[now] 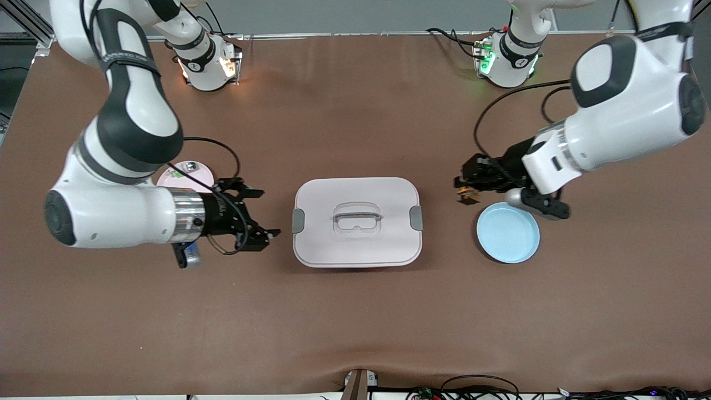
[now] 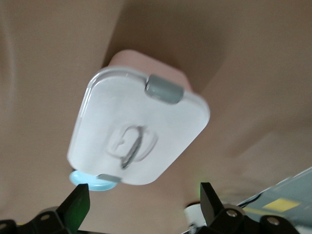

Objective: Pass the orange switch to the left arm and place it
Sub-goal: 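Open the right gripper and withdraw while the left gripper pulls the switch, then move the switch with the left gripper over the light-blue plate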

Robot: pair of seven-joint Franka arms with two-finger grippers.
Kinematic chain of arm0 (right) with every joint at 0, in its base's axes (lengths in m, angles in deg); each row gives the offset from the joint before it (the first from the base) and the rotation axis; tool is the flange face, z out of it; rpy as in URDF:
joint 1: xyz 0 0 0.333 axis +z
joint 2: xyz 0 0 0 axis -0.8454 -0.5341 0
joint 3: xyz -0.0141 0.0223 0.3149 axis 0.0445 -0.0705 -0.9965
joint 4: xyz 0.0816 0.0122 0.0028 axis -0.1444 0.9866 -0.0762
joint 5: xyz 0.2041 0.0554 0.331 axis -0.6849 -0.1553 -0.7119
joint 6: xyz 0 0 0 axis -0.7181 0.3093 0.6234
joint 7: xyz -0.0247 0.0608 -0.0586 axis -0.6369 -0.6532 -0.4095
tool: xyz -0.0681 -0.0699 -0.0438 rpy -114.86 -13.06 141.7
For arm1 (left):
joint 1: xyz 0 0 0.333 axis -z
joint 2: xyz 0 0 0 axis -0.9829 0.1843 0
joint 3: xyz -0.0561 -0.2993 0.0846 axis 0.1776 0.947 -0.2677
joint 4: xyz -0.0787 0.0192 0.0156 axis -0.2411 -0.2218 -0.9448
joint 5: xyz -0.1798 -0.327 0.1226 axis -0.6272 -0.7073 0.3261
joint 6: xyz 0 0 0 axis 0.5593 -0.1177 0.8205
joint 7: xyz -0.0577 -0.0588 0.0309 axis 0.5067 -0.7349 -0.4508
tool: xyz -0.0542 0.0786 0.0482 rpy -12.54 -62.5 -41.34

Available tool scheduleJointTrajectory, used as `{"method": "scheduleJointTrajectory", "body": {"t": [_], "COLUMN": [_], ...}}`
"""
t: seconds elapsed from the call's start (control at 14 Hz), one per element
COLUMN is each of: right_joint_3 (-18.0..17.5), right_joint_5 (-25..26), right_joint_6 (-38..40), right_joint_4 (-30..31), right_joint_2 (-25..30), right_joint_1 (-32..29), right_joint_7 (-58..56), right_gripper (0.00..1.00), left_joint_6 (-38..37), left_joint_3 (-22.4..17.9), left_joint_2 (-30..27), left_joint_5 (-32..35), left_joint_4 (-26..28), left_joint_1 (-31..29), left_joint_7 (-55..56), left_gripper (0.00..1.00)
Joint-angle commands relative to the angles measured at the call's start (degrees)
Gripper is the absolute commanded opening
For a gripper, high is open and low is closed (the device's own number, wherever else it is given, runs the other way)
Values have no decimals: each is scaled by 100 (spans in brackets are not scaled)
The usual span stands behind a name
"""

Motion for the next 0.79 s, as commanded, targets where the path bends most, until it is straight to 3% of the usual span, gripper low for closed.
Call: {"method": "scheduleJointTrajectory", "body": {"t": [0.0, 0.29, 0.72], "right_joint_3": [-71, -71, -45], "right_joint_5": [572, 1609, 2506], "right_joint_6": [475, 1055, 1539], "right_joint_4": [11, 11, 28], "right_joint_2": [283, 538, 715], "right_joint_1": [-250, -611, -1016], "right_joint_7": [-1140, -3249, -5061], "right_gripper": [100, 100, 100], "left_joint_6": [-298, -475, -326], "left_joint_3": [10, 19, 10], "left_joint_2": [-214, -214, -126], "left_joint_5": [510, 1467, 1952], "left_joint_4": [68, 269, 840], "left_joint_1": [-234, -532, -823], "left_joint_7": [-31, 57, 65], "left_gripper": [6, 6, 6]}}
